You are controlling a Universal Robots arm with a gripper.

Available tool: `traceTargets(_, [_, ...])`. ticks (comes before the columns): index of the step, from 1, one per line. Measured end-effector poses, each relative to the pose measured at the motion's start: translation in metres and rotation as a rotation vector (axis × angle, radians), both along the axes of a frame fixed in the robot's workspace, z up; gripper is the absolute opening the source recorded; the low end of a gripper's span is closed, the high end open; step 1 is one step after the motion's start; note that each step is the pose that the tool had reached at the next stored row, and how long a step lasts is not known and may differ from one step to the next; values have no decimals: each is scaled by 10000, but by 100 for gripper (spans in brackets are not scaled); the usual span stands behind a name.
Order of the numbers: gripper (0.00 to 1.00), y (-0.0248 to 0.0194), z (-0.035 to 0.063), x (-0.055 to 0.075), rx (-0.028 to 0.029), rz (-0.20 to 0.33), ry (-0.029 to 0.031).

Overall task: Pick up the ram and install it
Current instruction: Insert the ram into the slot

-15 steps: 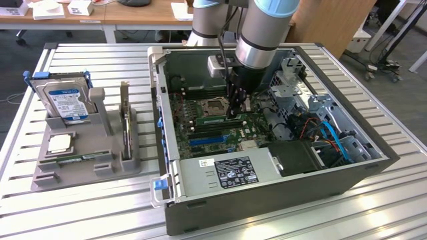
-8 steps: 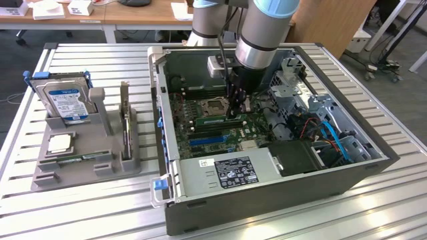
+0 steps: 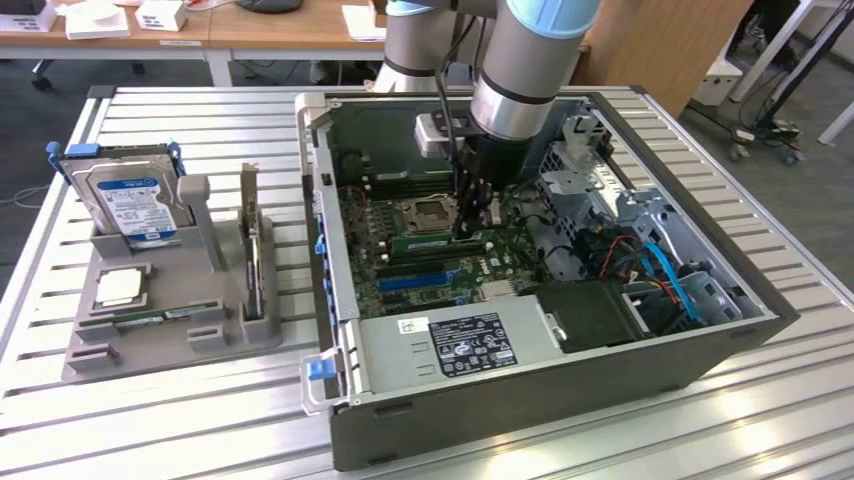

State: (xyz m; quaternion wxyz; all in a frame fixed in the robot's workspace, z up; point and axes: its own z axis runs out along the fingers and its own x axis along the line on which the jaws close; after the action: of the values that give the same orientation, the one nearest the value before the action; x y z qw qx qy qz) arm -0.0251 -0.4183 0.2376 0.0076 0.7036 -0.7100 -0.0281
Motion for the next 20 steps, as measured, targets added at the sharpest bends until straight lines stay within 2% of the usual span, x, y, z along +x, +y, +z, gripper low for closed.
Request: traceTargets(20, [11,-2,-39,-7,-3,-2,1])
